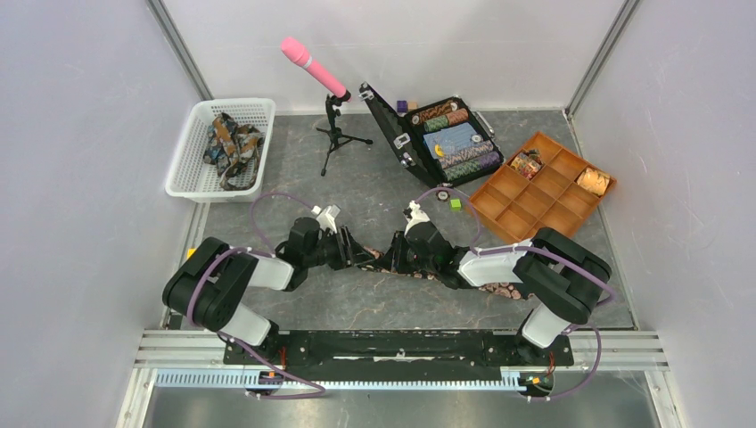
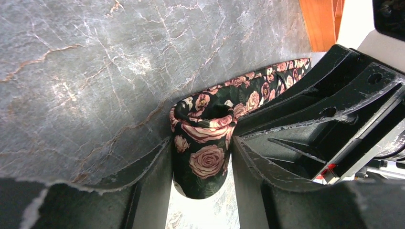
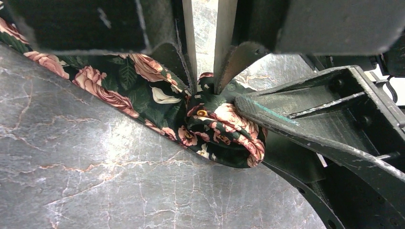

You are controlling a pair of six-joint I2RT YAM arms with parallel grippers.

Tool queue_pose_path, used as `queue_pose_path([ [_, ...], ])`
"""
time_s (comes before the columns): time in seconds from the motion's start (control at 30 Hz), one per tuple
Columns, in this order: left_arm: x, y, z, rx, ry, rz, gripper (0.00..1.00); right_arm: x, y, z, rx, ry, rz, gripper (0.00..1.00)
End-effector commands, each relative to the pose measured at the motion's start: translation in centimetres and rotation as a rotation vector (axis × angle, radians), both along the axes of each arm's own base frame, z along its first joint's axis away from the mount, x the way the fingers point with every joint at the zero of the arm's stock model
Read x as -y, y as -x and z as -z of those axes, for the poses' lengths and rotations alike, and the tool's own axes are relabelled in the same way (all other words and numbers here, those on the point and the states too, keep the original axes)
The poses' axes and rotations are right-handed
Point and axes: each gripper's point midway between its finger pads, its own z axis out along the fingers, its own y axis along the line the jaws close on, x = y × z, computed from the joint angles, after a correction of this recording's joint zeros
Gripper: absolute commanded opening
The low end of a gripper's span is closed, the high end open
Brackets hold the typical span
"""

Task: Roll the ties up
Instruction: Roll the tie at the center of the board.

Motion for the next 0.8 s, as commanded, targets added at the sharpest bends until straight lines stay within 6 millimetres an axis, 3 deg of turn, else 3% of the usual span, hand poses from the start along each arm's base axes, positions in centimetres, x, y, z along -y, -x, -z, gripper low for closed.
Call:
queue_pose_path([
  [0.0, 0.5, 1.0, 0.5, -0.01, 0.012, 0.037, 0.51, 0.4, -0.3, 0.3, 0.004, 0.007, 0.02, 0.24],
  [0.3, 0.4, 0.7, 0.1, -0.012, 0.018, 0.002, 0.39, 0.1, -0.2, -0.4, 0.021, -0.007, -0.004, 0.25],
  [0.53, -0.4, -0.4, -1.1, 0.014, -0.086, -0.038, 0.37, 0.0, -0.6, -4.0, 0.123, -0.031, -0.042, 0.31],
  [0.77, -2.7, -1.2, -1.6, 0.037, -0.288, -0.092, 0.37, 2.5, -1.2, -6.8, 0.234, 0.036, -0.008, 0.35],
])
